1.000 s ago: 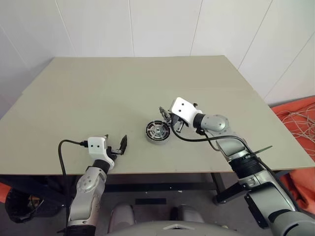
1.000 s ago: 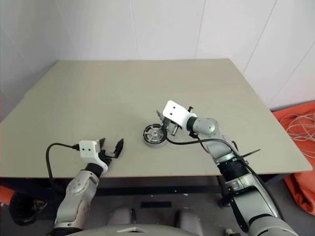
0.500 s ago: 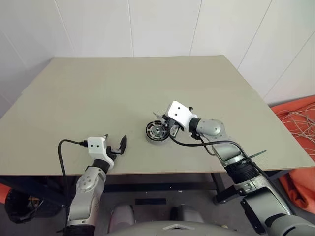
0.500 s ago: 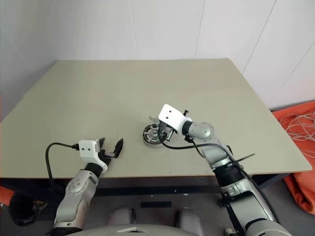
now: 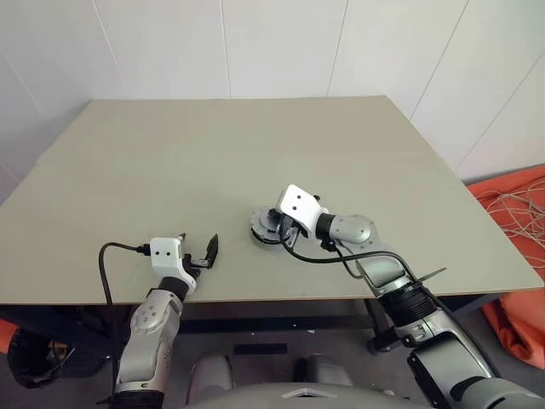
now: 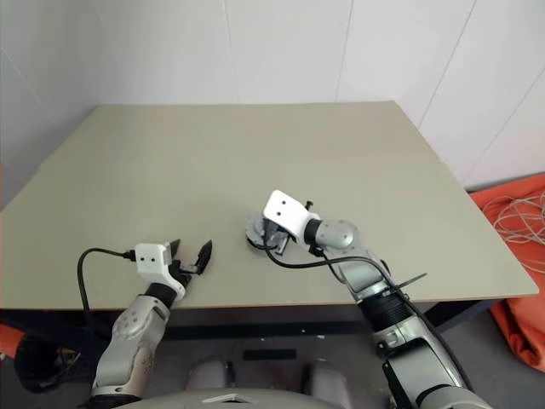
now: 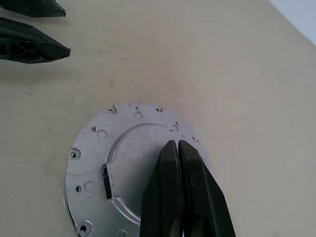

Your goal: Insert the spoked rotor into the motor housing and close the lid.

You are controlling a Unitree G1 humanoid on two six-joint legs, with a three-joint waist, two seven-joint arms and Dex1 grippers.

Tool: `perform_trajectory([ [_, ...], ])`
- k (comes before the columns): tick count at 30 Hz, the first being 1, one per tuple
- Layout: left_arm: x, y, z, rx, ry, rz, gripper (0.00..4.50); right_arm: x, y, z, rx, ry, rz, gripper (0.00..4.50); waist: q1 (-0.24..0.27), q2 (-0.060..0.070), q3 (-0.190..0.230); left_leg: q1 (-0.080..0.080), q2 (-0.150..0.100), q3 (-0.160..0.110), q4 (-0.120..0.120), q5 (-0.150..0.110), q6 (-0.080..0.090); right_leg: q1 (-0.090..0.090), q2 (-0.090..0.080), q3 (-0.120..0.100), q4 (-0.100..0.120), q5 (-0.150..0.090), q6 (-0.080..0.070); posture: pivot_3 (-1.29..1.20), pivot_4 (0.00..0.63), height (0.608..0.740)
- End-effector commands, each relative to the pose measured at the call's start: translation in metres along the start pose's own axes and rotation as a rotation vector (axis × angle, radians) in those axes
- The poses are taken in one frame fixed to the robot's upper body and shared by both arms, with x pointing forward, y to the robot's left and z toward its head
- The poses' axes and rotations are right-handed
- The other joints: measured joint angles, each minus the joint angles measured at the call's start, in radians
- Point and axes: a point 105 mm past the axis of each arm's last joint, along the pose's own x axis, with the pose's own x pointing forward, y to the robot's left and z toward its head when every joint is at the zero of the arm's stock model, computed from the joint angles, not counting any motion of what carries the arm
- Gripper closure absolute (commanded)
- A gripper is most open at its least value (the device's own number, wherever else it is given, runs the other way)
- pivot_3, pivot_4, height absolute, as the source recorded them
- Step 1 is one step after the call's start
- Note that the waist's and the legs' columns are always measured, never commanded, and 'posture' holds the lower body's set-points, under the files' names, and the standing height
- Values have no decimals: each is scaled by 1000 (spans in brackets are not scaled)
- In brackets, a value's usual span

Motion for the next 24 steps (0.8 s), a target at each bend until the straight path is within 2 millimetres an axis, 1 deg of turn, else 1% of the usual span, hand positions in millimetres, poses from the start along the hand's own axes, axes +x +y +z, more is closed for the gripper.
perform_trajectory([
  [1,0,-1,14,11,-53,-9,0,0,3,0,5,-7,20,4484,0,0,0,0,0,0,0,0,0,0,0,0,0,0,0,0,0,740],
  [5,0,-1,14,12,-54,-7,0,-4,8,-10,34,23,56,4484,0,0,0,0,0,0,0,0,0,0,0,0,0,0,0,0,0,740],
  [10,0,-1,14,11,-53,-8,0,-6,8,-19,52,50,58,4484,0,-1,0,1,0,0,0,0,0,1,0,0,0,0,0,0,0,740],
  [13,0,-1,14,10,-52,-9,0,-8,6,-11,93,-2,64,4484,0,-1,-1,1,0,0,0,0,0,1,0,0,0,0,0,0,0,740],
  [15,0,-1,14,10,-52,-10,0,-11,0,4,119,-73,64,4484,0,-1,-1,1,0,0,0,0,0,1,0,0,0,0,0,0,0,740],
  [18,1,-3,15,10,-53,-13,0,-17,-13,23,127,-158,59,3916,0,-1,-1,1,0,0,0,0,0,1,0,0,0,0,0,0,0,740],
  [20,1,-3,15,11,-53,-16,0,-20,-19,28,127,-178,57,3243,0,-1,-1,1,0,0,0,0,0,0,0,0,0,0,0,0,0,740],
  [24,1,-4,16,11,-53,-18,0,-22,-23,27,141,-183,70,1937,1,-1,-1,1,0,0,0,0,0,1,0,0,0,0,0,0,0,740],
])
